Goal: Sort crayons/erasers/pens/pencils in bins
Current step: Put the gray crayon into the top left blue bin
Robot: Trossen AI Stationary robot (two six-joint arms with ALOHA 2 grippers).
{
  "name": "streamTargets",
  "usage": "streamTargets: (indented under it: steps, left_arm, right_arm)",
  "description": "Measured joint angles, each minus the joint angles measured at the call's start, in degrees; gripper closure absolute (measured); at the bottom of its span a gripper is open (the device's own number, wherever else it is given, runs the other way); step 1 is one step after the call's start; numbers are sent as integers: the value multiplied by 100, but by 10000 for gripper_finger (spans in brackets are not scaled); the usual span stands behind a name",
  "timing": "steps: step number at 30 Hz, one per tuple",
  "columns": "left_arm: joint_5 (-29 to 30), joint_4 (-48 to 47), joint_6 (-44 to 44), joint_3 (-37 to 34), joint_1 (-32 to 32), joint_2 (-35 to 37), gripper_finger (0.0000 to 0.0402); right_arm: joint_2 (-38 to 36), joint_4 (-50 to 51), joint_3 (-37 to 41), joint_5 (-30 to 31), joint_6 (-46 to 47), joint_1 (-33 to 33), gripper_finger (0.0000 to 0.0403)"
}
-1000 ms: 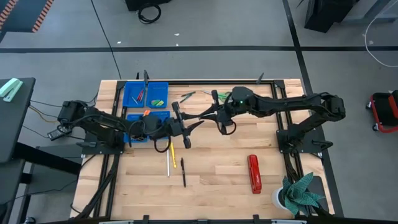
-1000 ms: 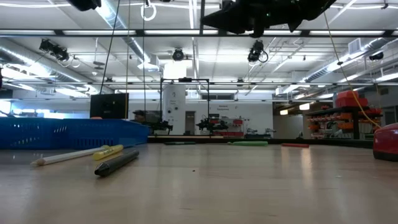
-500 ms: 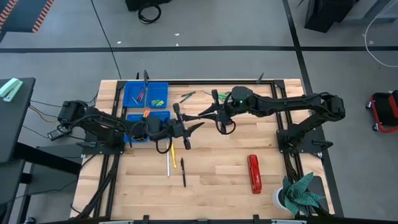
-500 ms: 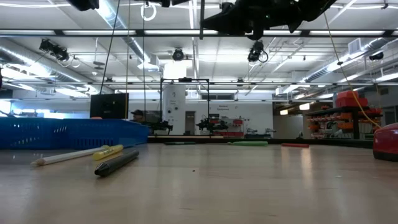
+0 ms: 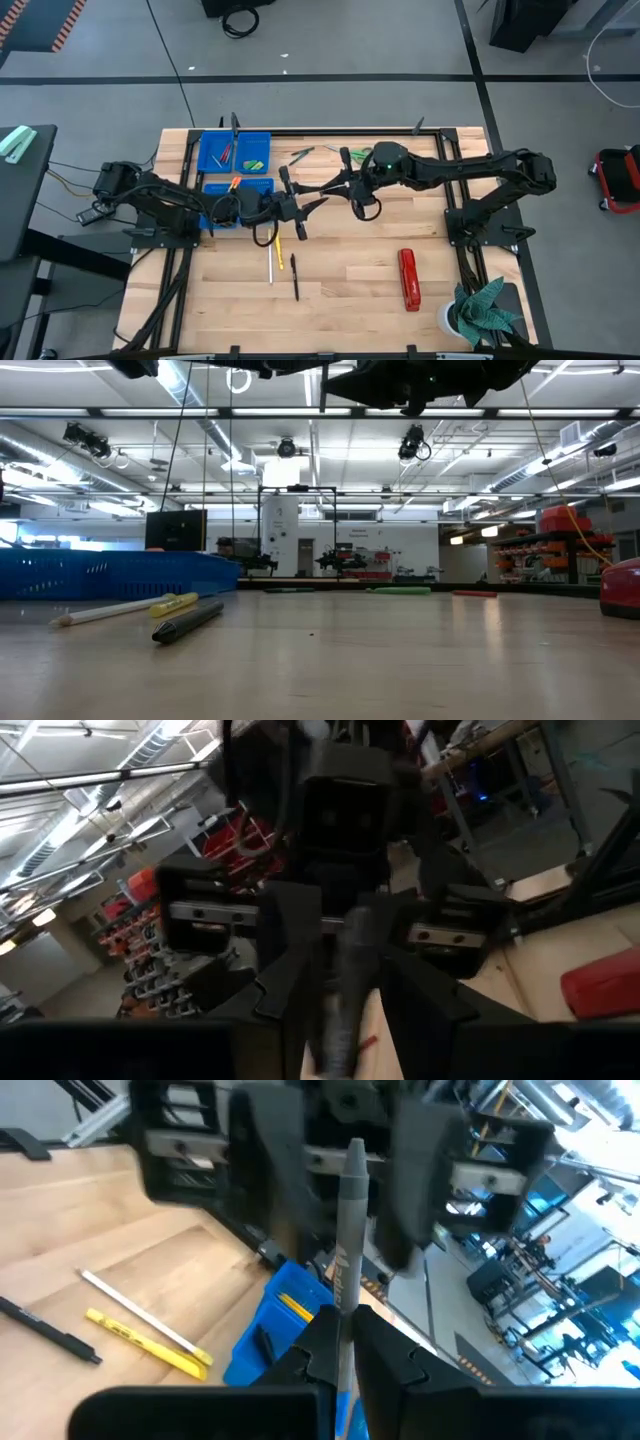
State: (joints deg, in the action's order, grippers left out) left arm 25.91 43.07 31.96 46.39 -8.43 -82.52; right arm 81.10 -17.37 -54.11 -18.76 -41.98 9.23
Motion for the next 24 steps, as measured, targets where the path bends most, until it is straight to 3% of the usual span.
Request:
streamTargets:
  steps: [14,18,24]
  left_arm:
    - [-5,-82,-134,0,24,2,235]
    - [-13,-231,-310,0,126,2,252]
    - [-10,-338,-283,0,185,2,307]
  right_arm:
    - [2,42,0,13,-24,-55,373]
    - [2,44,0,17,-26,-55,373]
    - [4,44,0,46,-25,-53,373]
